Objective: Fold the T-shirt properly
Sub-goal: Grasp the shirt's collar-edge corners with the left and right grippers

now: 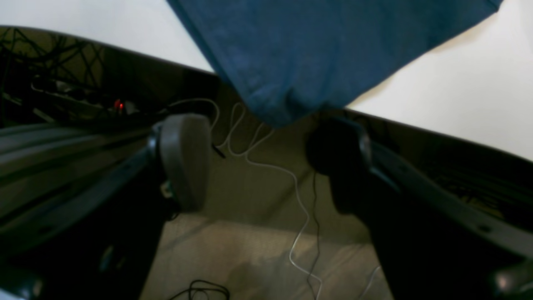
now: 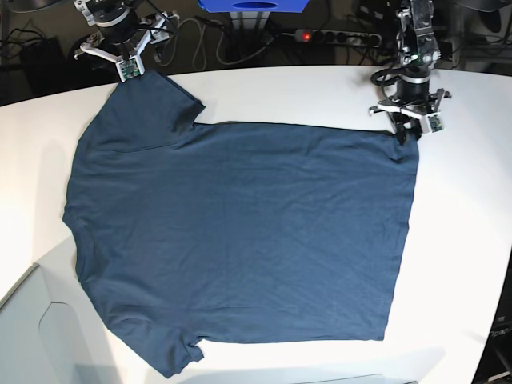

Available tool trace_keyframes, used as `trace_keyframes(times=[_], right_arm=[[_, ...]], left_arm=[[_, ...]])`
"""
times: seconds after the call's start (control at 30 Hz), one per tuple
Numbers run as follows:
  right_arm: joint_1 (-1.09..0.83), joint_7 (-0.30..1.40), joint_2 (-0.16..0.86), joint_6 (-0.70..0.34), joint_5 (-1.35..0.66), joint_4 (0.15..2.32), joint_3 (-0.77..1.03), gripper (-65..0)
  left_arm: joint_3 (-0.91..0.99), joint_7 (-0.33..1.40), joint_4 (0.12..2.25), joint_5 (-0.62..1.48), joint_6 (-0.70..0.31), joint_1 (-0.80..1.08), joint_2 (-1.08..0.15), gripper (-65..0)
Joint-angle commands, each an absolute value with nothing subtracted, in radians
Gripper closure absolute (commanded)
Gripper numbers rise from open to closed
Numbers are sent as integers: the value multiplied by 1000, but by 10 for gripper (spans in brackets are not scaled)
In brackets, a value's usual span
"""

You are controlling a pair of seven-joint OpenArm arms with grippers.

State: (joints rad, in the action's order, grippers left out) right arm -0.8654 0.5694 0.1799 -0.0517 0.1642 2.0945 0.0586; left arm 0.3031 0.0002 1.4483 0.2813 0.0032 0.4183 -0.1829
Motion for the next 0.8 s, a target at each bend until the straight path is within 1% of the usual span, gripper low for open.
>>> trace_keyframes(times=[0.0, 0.1, 0.33, 0.53, 0.77], right_arm=[[-875, 553, 185, -62, 163, 2111, 62, -410], [-874, 545, 185, -61, 163, 2114, 64, -410], [-839, 545, 162, -59, 163, 2114, 76, -415], [-765, 555, 148, -59, 160, 2107, 114, -416], [-684, 555, 150, -61, 159, 1982, 153, -416]], left_arm=[[305, 7, 1461, 285, 4, 423, -189, -110], [308, 7, 1463, 285, 4, 426, -188, 0], [312, 7, 1474, 285, 5, 432, -188, 0], [312, 5, 1474, 285, 5, 453, -188, 0], [312, 5, 1472, 285, 5, 470, -188, 0]])
